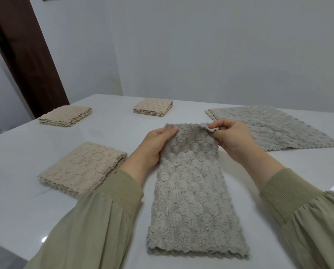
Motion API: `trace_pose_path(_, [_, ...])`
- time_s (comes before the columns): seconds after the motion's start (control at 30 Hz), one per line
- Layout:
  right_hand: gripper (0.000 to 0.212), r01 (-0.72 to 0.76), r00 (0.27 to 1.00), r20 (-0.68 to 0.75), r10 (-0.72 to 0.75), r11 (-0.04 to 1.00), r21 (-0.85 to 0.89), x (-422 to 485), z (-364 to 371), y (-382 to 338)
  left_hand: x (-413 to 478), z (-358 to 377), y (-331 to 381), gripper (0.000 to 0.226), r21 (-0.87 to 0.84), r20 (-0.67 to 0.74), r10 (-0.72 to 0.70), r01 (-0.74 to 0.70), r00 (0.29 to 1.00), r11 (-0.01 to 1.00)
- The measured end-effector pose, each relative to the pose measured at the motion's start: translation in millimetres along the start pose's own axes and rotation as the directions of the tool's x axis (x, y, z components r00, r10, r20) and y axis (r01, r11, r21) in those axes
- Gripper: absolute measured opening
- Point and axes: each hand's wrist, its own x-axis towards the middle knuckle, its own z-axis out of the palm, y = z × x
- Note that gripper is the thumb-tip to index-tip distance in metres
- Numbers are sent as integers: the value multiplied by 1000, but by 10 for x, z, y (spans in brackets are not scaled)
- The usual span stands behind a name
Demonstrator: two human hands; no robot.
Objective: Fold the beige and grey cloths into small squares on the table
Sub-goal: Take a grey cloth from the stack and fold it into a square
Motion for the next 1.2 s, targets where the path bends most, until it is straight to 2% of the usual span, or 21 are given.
trace_pose_path(0.07, [35, 6, 999, -42, -5, 1000, 16, 5, 19, -8, 7, 14, -19, 7, -10, -89, 76, -77, 993, 997])
trace_pose_path(0.13, [45, -46, 998, -39, 51, 993, 108, 34, 17, -4, 24, 11, -32, 6, 88, -198, 192, -178, 961, 980])
trace_pose_path(0.17, [48, -98, 995, 8, 98, 985, 142, 55, 9, 3, 20, 12, -30, 6, 154, -231, 251, -219, 940, 963])
trace_pose_path(0.23, [67, -250, 962, 136, 237, 965, 84, 60, 22, 2, 2, 13, -21, 7, 222, -246, 336, -284, 909, 933])
trace_pose_path(0.3, [87, -330, 930, 165, 329, 944, -24, 20, 84, -19, -2, 19, -17, 9, 236, -249, 383, -327, 890, 915])
trace_pose_path(0.33, [83, -336, 932, 132, 339, 941, -44, 13, 111, -6, 5, 20, -17, 12, 234, -258, 397, -341, 881, 910])
trace_pose_path(0.37, [68, -325, 940, 97, 327, 945, -34, 27, 130, 17, 8, 27, -15, 14, 227, -270, 403, -349, 875, 909])
trace_pose_path(0.43, [24, -275, 960, 69, 271, 960, 58, 42, 161, 16, -9, 33, 4, 14, 144, -286, 365, -336, 886, 931])
trace_pose_path(0.47, [10, -259, 965, 71, 252, 959, 112, 57, 165, 9, -17, 25, 16, 13, 50, -270, 304, -302, 914, 952])
trace_pose_path(0.5, [3, -238, 970, 79, 228, 960, 147, 62, 167, -14, -17, 11, 29, 13, -66, -222, 216, -235, 951, 970])
trace_pose_path(0.57, [14, -193, 978, 102, 182, 974, 115, 72, 175, -60, -33, -13, 65, 20, -253, -71, 19, -37, 997, 967])
trace_pose_path(0.6, [19, -160, 982, 111, 150, 984, 83, 66, 187, -74, -48, -14, 78, 17, -285, -39, -35, 23, 999, 958])
trace_pose_path(0.67, [21, -99, 989, 111, 97, 995, 19, 57, 207, -77, -44, -16, 94, 4, -218, -136, -8, -22, 991, 976])
trace_pose_path(0.77, [17, 7, 1000, 21, -4, 988, -153, 68, 220, -66, -33, -56, 123, 11, 155, -303, 265, -227, 915, 961])
trace_pose_path(0.83, [14, 69, 996, -30, -81, 952, -299, 59, 217, -84, -29, -103, 160, 28, 431, -307, 428, -277, 850, 859])
trace_pose_path(0.93, [17, 97, 990, -38, -134, 861, -498, 37, 185, -120, -70, -155, 247, 30, 707, -323, 501, -148, 803, 692])
trace_pose_path(1.0, [16, 80, 993, -29, -112, 849, -522, 14, 181, -150, -112, -161, 257, 24, 758, -327, 505, -97, 799, 645])
trace_pose_path(1.03, [14, 76, 994, -29, -104, 863, -499, 7, 191, -152, -128, -157, 243, 22, 747, -324, 501, -108, 803, 656])
trace_pose_path(1.07, [11, 74, 995, -31, -97, 892, -446, -20, 214, -160, -147, -145, 227, 20, 702, -325, 490, -140, 809, 698])
trace_pose_path(1.13, [22, 96, 993, -46, -110, 964, -246, -88, 270, -164, -197, -102, 204, 19, 532, -340, 468, -244, 816, 811])
trace_pose_path(1.2, [32, 159, 984, -71, -164, 985, -73, -129, 297, -164, -240, -82, 205, 27, 424, -340, 477, -320, 811, 847])
